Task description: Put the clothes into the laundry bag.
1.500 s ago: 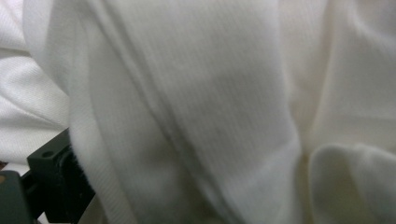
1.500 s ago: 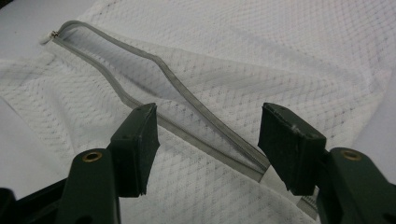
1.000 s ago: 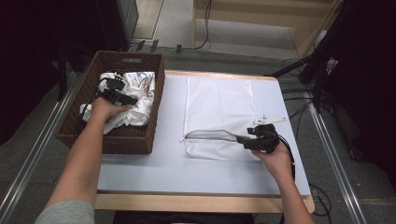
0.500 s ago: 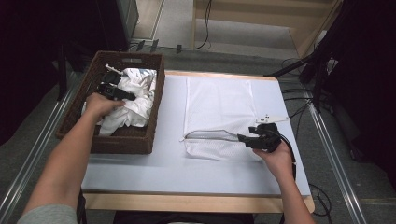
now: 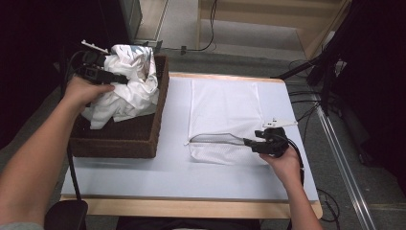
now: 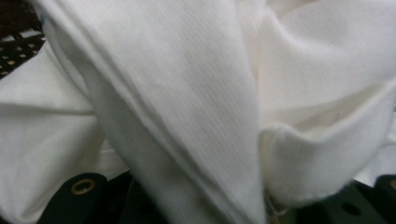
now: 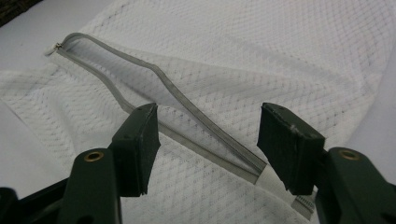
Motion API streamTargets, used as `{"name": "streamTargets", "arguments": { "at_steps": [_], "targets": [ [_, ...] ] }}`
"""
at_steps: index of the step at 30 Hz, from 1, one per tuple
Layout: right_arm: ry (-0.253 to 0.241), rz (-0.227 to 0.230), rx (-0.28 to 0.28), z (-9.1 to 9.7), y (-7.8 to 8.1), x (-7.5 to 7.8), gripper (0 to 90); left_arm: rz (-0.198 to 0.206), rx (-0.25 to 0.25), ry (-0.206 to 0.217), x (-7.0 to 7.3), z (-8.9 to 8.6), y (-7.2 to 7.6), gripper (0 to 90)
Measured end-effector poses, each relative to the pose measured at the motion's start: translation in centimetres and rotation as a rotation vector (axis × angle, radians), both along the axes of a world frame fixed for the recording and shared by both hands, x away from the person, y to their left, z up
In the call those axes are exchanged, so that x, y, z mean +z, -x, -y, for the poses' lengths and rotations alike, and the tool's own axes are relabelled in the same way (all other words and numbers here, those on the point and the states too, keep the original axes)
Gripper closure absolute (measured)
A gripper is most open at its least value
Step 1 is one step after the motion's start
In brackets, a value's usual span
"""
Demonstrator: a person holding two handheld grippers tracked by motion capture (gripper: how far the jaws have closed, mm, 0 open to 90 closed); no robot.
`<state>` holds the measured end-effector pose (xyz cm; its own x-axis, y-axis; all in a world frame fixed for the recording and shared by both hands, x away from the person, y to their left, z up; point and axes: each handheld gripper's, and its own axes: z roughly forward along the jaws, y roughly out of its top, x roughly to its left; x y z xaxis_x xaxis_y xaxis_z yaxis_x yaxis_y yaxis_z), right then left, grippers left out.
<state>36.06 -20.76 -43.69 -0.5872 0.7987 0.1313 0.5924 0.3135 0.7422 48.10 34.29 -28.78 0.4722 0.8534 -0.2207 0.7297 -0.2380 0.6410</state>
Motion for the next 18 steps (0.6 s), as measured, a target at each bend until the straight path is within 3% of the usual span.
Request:
{"name": "streamTargets", "arguments": {
  "at_steps": [4, 5, 6, 7, 9, 10, 11, 13, 14, 18],
  "targets": [
    [-0.004, 0.003, 0.001, 0.1, 0.0, 0.0, 40.1, 0.002, -0.017, -0.018, 3.7, -0.1, 0.7, 68.3],
    [-0.004, 0.004, 0.001, 0.1, 0.0, 0.0, 40.1, 0.002, -0.017, -0.018, 3.7, -0.1, 0.7, 68.3],
    [-0.005, 0.004, 0.0, 0.1, 0.0, 0.0, 40.1, 0.018, -0.034, -0.03, 5.4, 0.2, 1.1, 68.3],
    [-0.008, 0.004, 0.0, 0.1, 0.0, 0.0, 40.1, 0.023, -0.043, -0.028, 6.2, 0.4, 1.3, 68.3],
    [-0.008, 0.004, 0.0, 0.1, -0.1, 0.0, 40.1, 0.029, -0.053, -0.024, 7.0, 0.6, 1.5, 68.3],
    [-0.006, 0.008, 0.003, 0.0, -0.1, 0.1, 40.1, 0.028, -0.089, -0.014, 8.5, 1.2, 1.8, 68.4],
    [-0.006, 0.008, 0.003, 0.0, -0.1, 0.1, 40.1, 0.028, -0.089, -0.014, 8.5, 1.2, 1.8, 68.3],
    [-0.009, 0.008, 0.005, -0.1, 0.0, 0.1, 40.3, 0.034, -0.14, -0.008, 10.5, 2.2, 2.3, 68.4],
    [-0.01, 0.009, 0.007, -0.1, 0.0, 0.1, 40.3, 0.034, -0.14, -0.008, 10.5, 2.2, 2.3, 68.3],
    [-0.013, 0.014, 0.003, 0.0, 0.0, 0.2, 40.4, 0.053, -0.189, -0.001, 13.2, 3.6, 2.9, 68.3]
  ]
}}
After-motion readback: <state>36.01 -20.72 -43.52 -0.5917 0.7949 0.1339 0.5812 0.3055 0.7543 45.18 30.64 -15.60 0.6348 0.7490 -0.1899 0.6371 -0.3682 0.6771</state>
